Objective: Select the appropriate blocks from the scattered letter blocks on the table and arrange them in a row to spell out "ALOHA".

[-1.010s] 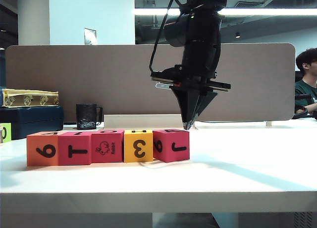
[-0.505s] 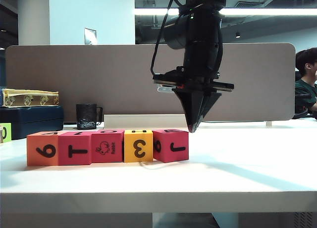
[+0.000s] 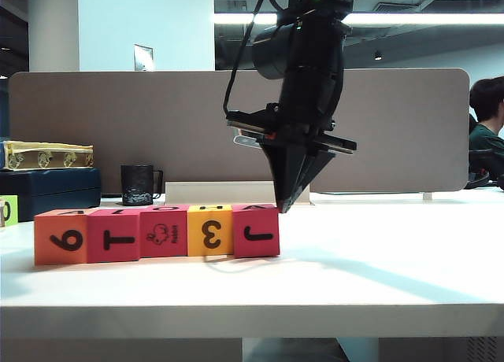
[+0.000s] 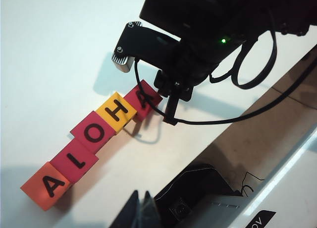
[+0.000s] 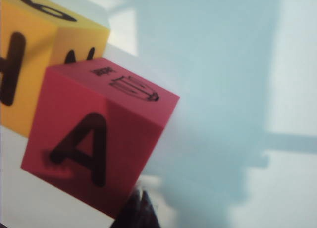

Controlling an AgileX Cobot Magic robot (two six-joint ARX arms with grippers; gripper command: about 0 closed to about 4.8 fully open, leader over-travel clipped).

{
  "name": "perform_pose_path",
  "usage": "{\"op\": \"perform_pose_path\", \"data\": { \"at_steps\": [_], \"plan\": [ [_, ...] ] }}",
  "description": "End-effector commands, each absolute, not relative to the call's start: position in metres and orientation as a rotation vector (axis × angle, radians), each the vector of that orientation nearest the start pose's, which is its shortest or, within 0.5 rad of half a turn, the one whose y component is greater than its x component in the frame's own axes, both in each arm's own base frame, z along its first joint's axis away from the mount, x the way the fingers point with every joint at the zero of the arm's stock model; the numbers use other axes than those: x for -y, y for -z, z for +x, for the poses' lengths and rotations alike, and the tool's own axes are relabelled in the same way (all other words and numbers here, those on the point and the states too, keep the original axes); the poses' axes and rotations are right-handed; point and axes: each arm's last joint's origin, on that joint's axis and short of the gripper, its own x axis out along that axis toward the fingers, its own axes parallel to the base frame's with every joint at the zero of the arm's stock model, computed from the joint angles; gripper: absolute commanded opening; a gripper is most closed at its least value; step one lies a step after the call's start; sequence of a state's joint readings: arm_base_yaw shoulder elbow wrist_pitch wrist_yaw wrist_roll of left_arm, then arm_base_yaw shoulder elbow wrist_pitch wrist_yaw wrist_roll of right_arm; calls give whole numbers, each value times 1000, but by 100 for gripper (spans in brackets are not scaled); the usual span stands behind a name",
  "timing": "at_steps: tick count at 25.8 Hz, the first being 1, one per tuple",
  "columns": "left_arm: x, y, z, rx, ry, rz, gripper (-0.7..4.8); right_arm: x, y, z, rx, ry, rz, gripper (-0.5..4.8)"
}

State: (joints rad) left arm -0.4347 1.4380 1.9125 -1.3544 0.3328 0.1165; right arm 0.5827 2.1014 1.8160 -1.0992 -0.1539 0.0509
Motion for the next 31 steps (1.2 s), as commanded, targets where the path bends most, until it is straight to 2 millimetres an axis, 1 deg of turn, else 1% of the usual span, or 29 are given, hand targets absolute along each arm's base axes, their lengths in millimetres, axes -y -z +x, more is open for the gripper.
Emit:
{"op": "perform_pose_path", "data": {
  "at_steps": [1,4,7,8,9,11,12,13,15,16,17,18,19,21,22,24,27,28,30,31],
  "plan": [
    [107,-459,208,-843,776,153,-6,-238,-228,350,-1380,-575,-265,-2],
    [107,-459,208,-844,776,153,-6,-234,-228,352,-1358,-499,-327,-1],
    [106,-459,209,-844,748,166,-6,-234,-229,354,-1339,-492,-337,-1],
    [104,-458,209,-853,680,199,-6,-233,-233,353,-1331,-505,-350,-1],
    [101,-456,209,-872,599,240,-6,-233,-240,352,-1309,-513,-357,-1],
    [99,-455,210,-881,530,275,-6,-231,-252,349,-1274,-526,-355,-1],
    [95,-456,210,-875,507,274,-6,-228,-267,345,-1234,-534,-347,-2],
    [93,-457,210,-868,504,263,-6,-225,-277,341,-1209,-539,-342,-1],
    [85,-461,210,-824,528,211,-6,-217,-312,326,-1128,-584,-297,-2],
    [80,-459,209,-802,531,188,-6,-210,-334,314,-1072,-612,-270,-2],
    [76,-454,208,-784,511,176,-6,-206,-353,302,-1021,-637,-256,-2],
    [74,-450,206,-776,504,169,-6,-203,-365,292,-983,-652,-249,-1],
    [73,-440,204,-763,495,150,-6,-200,-379,280,-944,-668,-243,-1],
    [72,-425,200,-746,485,123,-6,-200,-394,263,-901,-701,-245,-1],
    [71,-419,198,-741,483,117,-6,-201,-399,256,-888,-714,-249,-2],
    [68,-402,190,-732,472,86,-6,-204,-405,241,-867,-745,-262,-2],
    [63,-386,174,-701,463,55,-6,-205,-404,224,-850,-773,-280,-1],
    [61,-384,168,-688,464,54,-6,-205,-401,220,-854,-769,-287,-2],
    [52,-377,141,-642,458,35,-6,-200,-382,207,-883,-744,-298,-2],
    [50,-377,136,-626,453,33,-6,-198,-375,204,-888,-739,-290,-1]
  ]
}}
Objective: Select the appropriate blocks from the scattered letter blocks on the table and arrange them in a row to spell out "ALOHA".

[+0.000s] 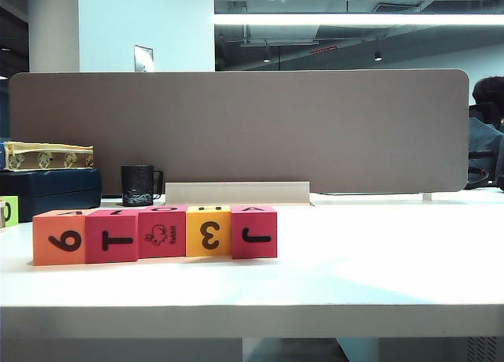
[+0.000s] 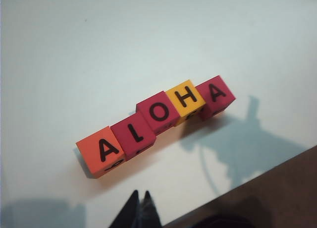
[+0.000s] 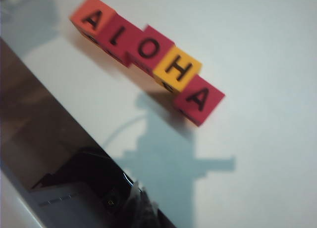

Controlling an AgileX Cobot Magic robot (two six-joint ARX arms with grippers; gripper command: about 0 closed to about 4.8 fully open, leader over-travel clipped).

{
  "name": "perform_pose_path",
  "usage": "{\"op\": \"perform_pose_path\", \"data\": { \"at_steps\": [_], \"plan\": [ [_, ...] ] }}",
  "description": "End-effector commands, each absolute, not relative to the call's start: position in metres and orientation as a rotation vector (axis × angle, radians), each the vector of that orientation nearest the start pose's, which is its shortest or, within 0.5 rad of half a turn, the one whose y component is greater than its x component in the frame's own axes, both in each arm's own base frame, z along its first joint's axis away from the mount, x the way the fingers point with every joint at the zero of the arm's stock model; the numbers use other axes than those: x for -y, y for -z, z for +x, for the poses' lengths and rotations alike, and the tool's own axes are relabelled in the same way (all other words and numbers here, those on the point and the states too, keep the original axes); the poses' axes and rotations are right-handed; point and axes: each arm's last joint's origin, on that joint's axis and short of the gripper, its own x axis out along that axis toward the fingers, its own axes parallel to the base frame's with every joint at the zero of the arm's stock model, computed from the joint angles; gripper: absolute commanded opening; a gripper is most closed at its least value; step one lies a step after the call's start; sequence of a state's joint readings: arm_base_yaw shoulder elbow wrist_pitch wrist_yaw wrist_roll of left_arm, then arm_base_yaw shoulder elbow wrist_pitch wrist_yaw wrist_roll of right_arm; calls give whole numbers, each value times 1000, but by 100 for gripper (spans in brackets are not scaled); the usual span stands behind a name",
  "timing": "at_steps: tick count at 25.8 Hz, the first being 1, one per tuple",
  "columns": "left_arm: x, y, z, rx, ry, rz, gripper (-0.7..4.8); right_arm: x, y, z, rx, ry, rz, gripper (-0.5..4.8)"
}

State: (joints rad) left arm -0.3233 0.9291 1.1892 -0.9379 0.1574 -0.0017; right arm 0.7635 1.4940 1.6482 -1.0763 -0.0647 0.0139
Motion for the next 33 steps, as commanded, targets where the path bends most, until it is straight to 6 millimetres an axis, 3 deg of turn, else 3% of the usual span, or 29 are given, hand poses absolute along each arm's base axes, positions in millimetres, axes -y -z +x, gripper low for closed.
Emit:
{"op": "perform_pose_path", "data": {
  "at_steps": [1,5,8,10,33],
  "plan": [
    [47,-375,129,-605,443,22,-6,-196,-369,202,-891,-733,-278,-2],
    [39,-364,106,-547,417,-11,-6,-179,-343,184,-884,-736,-217,-1],
    [37,-341,98,-573,415,-9,-6,-167,-323,169,-832,-770,-143,-1],
    [37,-336,99,-560,429,-14,-6,-163,-316,165,-810,-771,-138,-1],
    [38,-337,99,-552,456,-14,-5,-159,-310,162,-872,-759,-161,-1]
  ]
}}
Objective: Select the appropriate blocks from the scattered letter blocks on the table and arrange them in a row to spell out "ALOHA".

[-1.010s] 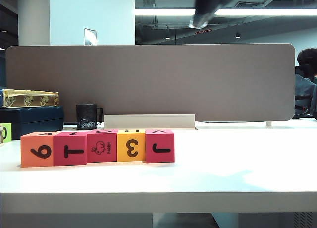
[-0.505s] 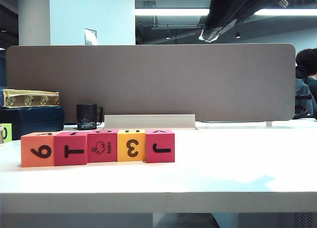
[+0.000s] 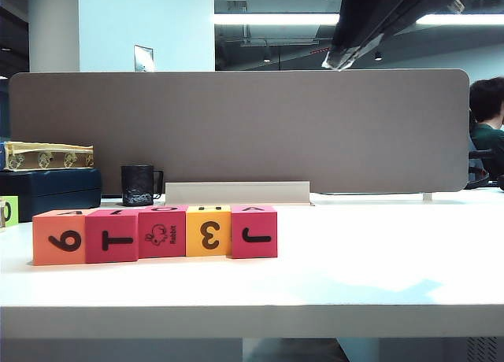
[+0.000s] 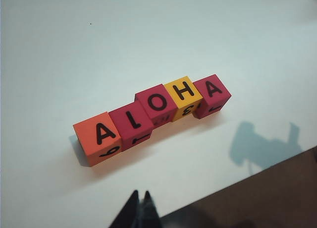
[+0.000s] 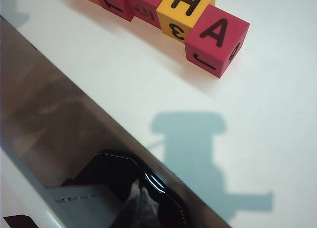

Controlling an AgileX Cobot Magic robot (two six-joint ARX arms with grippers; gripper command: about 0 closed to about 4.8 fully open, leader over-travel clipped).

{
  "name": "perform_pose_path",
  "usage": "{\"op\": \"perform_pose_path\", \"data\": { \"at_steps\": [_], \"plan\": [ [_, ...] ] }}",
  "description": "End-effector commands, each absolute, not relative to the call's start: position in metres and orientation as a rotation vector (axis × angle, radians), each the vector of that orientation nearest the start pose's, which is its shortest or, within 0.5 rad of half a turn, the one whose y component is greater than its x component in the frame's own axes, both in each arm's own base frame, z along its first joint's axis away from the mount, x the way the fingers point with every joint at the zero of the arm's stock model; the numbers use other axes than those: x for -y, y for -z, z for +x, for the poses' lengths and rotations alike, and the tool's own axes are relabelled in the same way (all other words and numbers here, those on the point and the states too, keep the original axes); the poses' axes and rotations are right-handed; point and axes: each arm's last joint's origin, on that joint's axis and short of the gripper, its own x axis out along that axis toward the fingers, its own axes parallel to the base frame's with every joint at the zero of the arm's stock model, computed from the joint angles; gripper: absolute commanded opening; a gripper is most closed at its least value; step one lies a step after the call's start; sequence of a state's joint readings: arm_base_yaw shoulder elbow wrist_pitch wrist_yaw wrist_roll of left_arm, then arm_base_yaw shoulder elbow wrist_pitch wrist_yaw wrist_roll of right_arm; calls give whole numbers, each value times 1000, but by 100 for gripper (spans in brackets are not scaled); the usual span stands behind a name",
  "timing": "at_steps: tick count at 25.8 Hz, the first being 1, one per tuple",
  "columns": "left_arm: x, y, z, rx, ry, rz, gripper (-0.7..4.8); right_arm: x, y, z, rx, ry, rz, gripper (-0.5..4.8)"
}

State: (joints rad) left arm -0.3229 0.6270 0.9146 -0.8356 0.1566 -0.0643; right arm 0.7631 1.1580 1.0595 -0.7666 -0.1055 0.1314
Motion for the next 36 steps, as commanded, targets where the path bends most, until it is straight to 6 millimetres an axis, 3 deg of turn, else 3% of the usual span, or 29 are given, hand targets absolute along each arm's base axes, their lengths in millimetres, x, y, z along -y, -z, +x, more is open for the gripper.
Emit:
{"op": "perform_pose_path", "data": {
  "at_steps": [1,4,8,10,13,17,24,36],
  "plan": [
    [38,-337,99,-553,455,-13,-5,-159,-310,162,-873,-759,-161,-1],
    [34,-338,99,-469,378,104,-5,-159,-310,162,-873,-759,-161,-1],
    [29,-324,108,-195,224,67,-5,-160,-310,162,-874,-758,-161,-1],
    [24,-311,112,-60,174,3,-5,-160,-310,162,-873,-759,-161,-1],
    [8,-265,108,111,49,-110,-5,-160,-310,162,-874,-758,-161,-1],
    [0,-223,104,91,-31,-128,-5,-160,-310,162,-874,-758,-161,-1],
    [-4,-176,100,62,-74,-98,-5,-160,-310,162,-874,-759,-161,-1],
    [-6,-156,97,-84,-144,-48,-5,-160,-310,162,-874,-759,-162,-1]
  ]
}}
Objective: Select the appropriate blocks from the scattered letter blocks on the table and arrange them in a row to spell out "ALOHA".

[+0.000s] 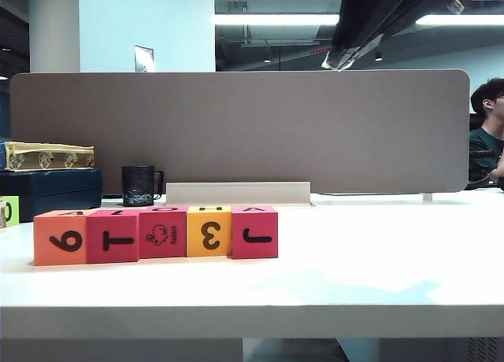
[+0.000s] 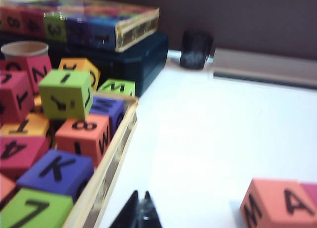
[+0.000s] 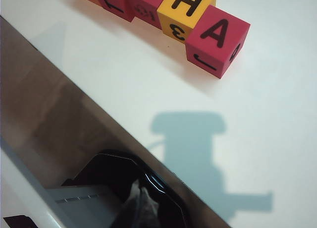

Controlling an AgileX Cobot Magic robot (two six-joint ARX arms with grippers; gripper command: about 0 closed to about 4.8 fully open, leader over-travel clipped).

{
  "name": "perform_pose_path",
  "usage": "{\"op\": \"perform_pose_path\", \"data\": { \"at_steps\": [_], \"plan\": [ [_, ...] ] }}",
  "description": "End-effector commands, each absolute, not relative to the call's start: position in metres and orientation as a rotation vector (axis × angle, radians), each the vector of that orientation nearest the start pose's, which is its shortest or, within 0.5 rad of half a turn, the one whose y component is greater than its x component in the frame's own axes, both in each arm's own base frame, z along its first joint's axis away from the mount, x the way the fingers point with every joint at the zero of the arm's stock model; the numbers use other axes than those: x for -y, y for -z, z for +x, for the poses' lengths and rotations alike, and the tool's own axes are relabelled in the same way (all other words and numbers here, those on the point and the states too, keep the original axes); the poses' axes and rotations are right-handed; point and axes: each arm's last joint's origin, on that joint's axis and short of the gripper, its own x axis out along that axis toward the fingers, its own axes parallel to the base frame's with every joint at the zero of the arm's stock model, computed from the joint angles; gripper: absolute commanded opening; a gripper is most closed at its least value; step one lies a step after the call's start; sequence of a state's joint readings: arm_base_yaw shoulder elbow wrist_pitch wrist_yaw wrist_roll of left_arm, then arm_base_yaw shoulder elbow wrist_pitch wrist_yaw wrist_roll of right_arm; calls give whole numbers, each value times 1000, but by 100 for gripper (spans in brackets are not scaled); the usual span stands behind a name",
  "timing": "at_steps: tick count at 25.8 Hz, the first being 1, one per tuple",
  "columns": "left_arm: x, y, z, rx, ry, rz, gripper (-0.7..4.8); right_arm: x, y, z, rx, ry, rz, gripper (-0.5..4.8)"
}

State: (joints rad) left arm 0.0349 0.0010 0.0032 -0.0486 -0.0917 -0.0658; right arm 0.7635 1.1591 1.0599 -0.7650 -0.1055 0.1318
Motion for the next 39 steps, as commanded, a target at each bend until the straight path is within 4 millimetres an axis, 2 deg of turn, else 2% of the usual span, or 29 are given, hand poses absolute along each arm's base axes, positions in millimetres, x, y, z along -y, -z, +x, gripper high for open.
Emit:
{"op": "perform_pose_path", "data": {
  "at_steps": [1,15,20,26,30,34,38,39],
  "plan": [
    [-6,-155,97,-101,-148,-48,-5,-160,-310,162,-874,-759,-161,-1],
    [-6,-152,96,-133,-144,-81,-5,-160,-310,162,-875,-758,-162,-1],
    [-6,-152,96,-133,-144,-81,-5,-158,-310,164,-822,-717,-274,-1],
    [-6,-152,96,-133,-144,-81,-5,-145,-314,170,-799,-655,-270,-1],
    [-6,-152,96,-133,-144,-81,-5,-112,-330,173,-715,-548,-202,-1],
    [-6,-152,96,-133,-144,-81,-5,-74,-349,170,-555,-415,-170,-1],
    [-6,-152,96,-132,-144,-81,-5,-22,-377,153,-339,-75,-211,-1],
    [-6,-152,96,-133,-145,-81,-5,-17,-380,150,-314,-44,-222,-1]
  ]
}}
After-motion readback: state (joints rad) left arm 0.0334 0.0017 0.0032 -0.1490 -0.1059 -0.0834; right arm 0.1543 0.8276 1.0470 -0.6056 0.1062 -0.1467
